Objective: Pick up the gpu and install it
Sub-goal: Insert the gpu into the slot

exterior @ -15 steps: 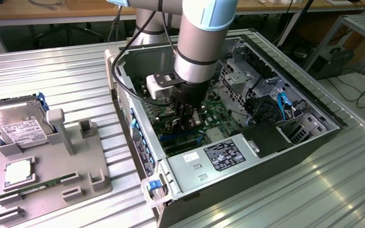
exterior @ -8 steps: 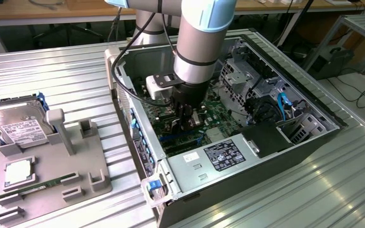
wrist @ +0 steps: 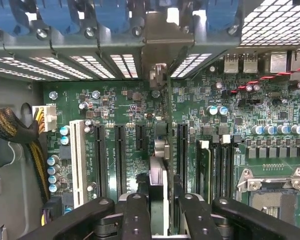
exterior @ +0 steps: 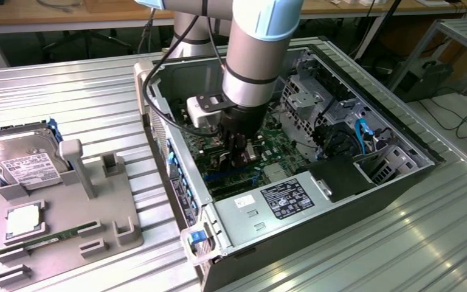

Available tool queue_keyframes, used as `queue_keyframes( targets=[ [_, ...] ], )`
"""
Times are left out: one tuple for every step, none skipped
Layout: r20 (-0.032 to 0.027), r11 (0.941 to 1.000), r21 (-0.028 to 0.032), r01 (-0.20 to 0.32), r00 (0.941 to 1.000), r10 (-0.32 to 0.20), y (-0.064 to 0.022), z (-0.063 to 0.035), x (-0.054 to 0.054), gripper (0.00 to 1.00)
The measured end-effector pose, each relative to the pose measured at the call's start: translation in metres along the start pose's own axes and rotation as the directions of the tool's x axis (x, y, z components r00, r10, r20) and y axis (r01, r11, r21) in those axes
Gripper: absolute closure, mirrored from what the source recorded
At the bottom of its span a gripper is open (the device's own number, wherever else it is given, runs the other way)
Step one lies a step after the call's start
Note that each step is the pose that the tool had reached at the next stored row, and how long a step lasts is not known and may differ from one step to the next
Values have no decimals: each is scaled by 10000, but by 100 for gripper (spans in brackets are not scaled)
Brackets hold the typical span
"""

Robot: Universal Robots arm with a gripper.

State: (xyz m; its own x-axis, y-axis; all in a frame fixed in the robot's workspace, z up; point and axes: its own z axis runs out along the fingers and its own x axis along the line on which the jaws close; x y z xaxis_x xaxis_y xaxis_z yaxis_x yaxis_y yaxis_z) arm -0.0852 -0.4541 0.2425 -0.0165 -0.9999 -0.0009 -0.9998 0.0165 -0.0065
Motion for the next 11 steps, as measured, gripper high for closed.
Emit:
queue_keyframes(
  targets=[
    [-8,10000,4,0,10000,0,0,-8,1,73],
    [-13,10000,8,0,10000,0,0,-13,0,73],
    [-18,10000,11,0,10000,0,0,-15,0,73],
    [-20,10000,13,0,10000,0,0,-15,0,73],
    [-22,10000,13,0,10000,0,0,-16,0,73],
    [-24,10000,13,0,10000,0,1,-17,0,73],
    [-24,10000,13,0,10000,0,1,-17,-1,73],
    [-26,10000,12,-1,10000,1,1,-17,-5,73],
    [-26,10000,12,-2,10000,2,2,-18,-14,73],
    [-24,10000,13,0,10000,0,1,-17,-22,73],
    [-25,10000,14,1,10000,-1,1,-17,-25,73]
  ],
)
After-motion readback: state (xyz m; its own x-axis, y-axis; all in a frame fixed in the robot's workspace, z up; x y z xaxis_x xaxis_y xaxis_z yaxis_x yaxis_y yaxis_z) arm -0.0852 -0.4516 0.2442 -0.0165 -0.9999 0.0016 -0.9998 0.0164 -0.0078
